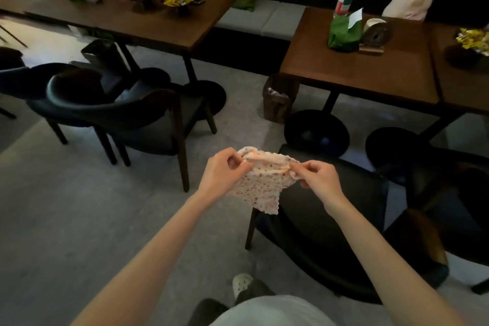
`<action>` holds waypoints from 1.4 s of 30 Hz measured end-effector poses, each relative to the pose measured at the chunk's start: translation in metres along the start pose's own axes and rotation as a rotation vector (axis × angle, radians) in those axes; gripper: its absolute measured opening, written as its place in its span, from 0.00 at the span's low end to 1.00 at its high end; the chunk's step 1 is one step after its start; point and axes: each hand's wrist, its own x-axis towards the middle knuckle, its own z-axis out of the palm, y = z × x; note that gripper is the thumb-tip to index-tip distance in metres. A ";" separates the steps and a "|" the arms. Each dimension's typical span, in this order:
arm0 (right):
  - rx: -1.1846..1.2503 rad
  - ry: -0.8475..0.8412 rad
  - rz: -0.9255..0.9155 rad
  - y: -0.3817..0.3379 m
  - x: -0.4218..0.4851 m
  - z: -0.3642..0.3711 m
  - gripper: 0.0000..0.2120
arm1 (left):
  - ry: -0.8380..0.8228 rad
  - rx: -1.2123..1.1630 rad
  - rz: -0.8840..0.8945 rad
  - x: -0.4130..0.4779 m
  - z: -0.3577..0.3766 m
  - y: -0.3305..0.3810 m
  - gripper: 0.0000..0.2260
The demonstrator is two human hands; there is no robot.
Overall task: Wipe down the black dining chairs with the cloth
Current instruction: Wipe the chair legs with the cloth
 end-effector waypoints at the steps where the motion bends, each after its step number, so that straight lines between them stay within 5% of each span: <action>1: -0.006 0.011 0.019 -0.001 0.008 0.002 0.11 | -0.019 0.002 0.002 0.012 -0.001 -0.003 0.09; 11: -0.047 0.060 0.251 0.009 0.050 0.026 0.09 | -0.393 0.028 0.039 0.149 0.010 -0.048 0.10; 21: 0.109 0.547 0.394 -0.006 0.057 0.110 0.09 | -0.832 0.151 0.335 0.252 0.025 -0.061 0.06; 30: -0.037 0.778 0.691 -0.006 0.038 0.148 0.07 | -0.972 0.275 0.526 0.277 0.054 -0.057 0.09; 34: -0.282 0.953 0.757 0.005 0.035 0.153 0.05 | -1.073 0.301 0.732 0.267 0.081 -0.051 0.10; 38: -0.715 0.804 0.837 0.030 0.031 0.162 0.21 | -1.279 0.494 0.837 0.245 0.112 -0.057 0.18; 42: -0.749 0.541 0.589 0.044 0.048 0.188 0.22 | -1.261 0.614 0.906 0.232 0.132 -0.080 0.21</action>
